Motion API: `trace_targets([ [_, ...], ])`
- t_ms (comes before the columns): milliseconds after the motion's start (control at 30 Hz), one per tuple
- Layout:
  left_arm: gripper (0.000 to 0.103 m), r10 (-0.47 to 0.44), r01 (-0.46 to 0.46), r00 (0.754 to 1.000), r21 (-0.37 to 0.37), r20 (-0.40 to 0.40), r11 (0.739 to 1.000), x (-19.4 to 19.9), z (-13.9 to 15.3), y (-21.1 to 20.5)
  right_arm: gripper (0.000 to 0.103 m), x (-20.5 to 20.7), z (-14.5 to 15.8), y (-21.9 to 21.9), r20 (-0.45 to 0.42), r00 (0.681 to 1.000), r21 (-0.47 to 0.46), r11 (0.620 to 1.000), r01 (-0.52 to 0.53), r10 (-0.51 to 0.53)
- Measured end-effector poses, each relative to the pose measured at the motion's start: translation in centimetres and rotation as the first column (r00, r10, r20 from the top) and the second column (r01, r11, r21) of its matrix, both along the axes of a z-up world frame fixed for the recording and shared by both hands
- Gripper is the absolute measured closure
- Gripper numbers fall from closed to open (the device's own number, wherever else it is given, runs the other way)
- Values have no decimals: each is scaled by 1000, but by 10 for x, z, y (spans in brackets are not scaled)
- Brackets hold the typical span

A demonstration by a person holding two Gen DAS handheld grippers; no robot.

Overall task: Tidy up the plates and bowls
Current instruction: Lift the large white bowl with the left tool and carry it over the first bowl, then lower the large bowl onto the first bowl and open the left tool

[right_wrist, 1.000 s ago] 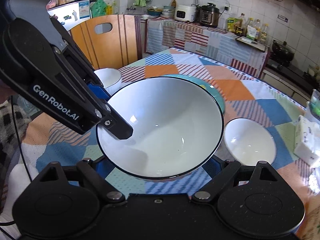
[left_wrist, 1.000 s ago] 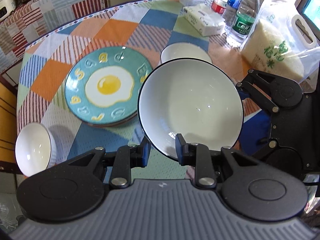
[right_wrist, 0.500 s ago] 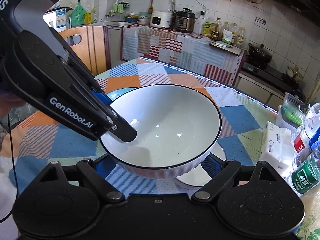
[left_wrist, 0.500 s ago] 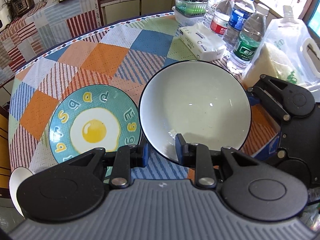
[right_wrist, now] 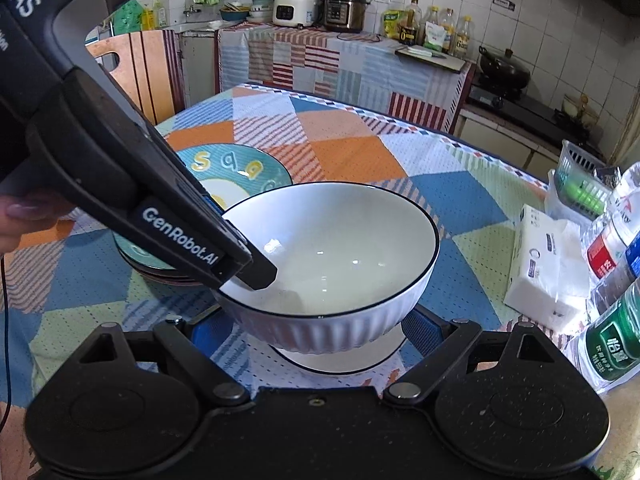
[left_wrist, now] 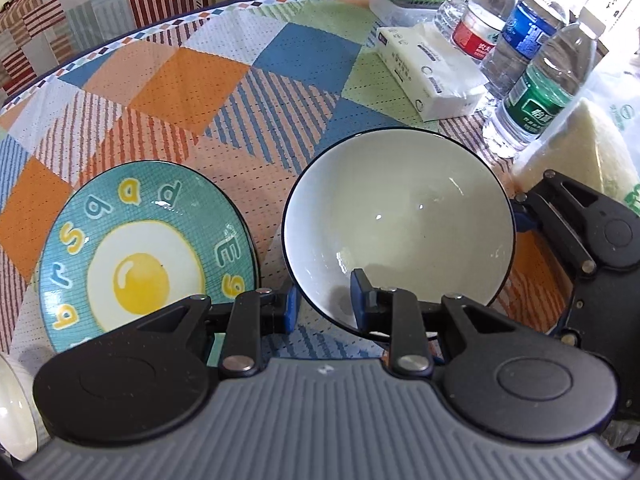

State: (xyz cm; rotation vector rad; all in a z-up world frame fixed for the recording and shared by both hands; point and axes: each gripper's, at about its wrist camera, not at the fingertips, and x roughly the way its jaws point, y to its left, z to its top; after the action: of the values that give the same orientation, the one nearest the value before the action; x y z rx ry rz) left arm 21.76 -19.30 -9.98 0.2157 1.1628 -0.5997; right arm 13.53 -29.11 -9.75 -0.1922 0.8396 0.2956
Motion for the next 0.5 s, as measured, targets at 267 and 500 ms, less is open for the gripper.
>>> trace_targets([
  [267,78,22,-22,1000,21,0,1000,7,-15,-11,10,9,-13,-11,-44,999,7,1000,10,-10],
  [500,78,3,-5,999,46,36,999,3,-15,-13,10,13,-19,-11,-79,996,24,999,35,-33],
])
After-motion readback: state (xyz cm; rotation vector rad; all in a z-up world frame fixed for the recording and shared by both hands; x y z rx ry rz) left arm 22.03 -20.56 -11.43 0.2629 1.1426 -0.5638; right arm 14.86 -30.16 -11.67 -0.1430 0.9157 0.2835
